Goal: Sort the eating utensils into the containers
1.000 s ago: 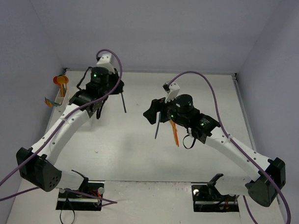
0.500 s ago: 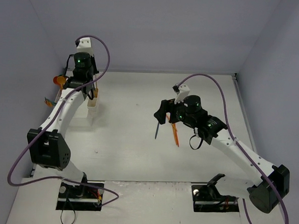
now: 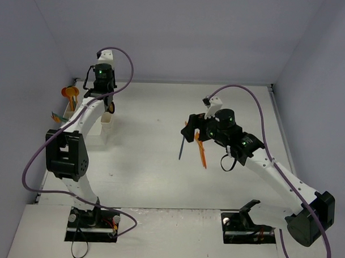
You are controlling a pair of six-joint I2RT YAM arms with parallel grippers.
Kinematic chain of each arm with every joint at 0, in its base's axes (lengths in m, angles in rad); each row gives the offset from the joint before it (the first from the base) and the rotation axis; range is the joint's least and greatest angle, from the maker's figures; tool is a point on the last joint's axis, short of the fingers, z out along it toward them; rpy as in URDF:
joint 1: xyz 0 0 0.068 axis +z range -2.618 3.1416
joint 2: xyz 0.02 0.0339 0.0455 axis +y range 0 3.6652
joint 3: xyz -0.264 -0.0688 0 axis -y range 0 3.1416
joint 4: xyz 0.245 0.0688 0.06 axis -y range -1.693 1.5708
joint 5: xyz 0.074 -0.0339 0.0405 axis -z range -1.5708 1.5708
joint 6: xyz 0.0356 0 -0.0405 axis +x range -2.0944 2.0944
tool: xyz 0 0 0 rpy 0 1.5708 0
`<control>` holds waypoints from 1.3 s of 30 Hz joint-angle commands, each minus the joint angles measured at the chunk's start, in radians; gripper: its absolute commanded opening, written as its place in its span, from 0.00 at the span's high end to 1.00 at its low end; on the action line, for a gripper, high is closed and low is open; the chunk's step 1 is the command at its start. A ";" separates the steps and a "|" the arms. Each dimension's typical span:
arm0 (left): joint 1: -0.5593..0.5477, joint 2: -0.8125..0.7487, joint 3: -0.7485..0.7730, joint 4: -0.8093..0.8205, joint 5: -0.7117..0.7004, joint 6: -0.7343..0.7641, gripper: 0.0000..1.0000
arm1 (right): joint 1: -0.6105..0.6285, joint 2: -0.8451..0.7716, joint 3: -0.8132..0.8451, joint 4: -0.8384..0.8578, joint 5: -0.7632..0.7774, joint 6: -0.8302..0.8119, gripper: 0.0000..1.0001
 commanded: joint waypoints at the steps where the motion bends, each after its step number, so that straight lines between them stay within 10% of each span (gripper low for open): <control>1: 0.008 -0.083 -0.014 0.105 -0.031 0.012 0.80 | -0.005 0.004 -0.014 0.035 0.014 -0.013 0.19; 8: 0.009 -0.200 -0.040 0.019 -0.015 -0.047 0.42 | -0.005 0.098 -0.011 -0.052 0.107 0.060 0.24; 16: 0.006 -0.356 0.009 -0.330 0.082 -0.169 0.23 | -0.002 0.230 0.015 -0.129 0.165 0.143 0.33; 39: -0.064 -0.719 -0.182 -0.741 0.227 -0.265 0.22 | 0.110 0.659 0.170 -0.144 0.373 0.369 0.50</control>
